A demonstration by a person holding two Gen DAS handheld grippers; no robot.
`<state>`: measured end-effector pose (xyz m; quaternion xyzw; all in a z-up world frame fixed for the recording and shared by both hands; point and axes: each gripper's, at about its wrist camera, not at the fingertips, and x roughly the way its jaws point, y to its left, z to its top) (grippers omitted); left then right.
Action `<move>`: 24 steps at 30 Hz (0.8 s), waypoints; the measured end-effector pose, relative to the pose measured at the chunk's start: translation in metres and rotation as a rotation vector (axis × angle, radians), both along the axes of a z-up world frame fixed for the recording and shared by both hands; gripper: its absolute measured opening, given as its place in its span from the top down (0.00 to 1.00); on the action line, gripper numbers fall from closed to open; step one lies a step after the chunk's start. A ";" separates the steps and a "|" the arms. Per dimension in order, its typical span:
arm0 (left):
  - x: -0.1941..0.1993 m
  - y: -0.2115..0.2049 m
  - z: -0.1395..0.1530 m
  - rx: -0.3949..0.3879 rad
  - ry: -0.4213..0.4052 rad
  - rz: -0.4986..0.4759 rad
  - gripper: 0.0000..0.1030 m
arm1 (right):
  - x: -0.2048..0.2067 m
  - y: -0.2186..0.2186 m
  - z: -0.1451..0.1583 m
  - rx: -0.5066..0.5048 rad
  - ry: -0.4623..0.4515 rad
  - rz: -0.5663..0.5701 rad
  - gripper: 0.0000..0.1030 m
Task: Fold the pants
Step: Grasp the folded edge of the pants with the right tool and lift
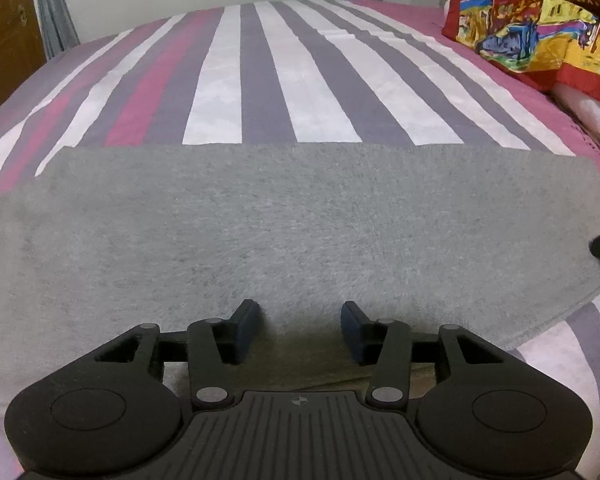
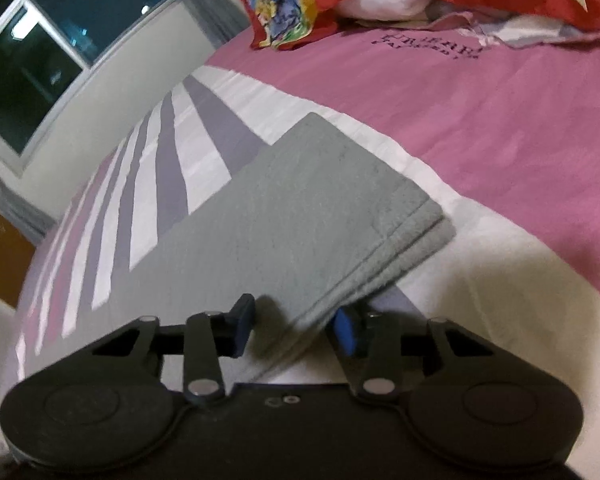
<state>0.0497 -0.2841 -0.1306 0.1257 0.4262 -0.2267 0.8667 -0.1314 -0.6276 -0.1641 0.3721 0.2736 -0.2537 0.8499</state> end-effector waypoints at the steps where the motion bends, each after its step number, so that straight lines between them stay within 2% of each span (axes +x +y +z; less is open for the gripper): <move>1: 0.000 -0.001 -0.001 0.003 -0.002 -0.003 0.55 | 0.002 -0.002 -0.001 0.012 -0.011 -0.009 0.69; 3: 0.000 -0.002 -0.001 0.007 -0.005 -0.007 0.54 | 0.001 -0.005 0.002 0.026 -0.047 -0.029 0.82; 8: 0.001 -0.004 -0.002 0.018 -0.011 -0.018 0.54 | 0.006 -0.006 0.002 -0.038 0.011 -0.015 0.85; 11: -0.001 -0.006 -0.003 0.025 -0.027 -0.025 0.54 | 0.011 -0.003 0.003 -0.055 0.019 -0.024 0.81; 17: -0.001 -0.008 -0.005 0.033 -0.035 -0.040 0.54 | 0.019 0.000 0.007 -0.095 0.060 -0.027 0.85; 21: 0.010 0.002 0.003 -0.034 0.045 -0.015 0.54 | 0.026 0.018 0.034 -0.221 0.026 0.015 0.87; 24: 0.018 0.020 0.012 -0.098 0.088 0.018 0.54 | 0.035 0.033 0.055 -0.247 -0.036 0.044 0.88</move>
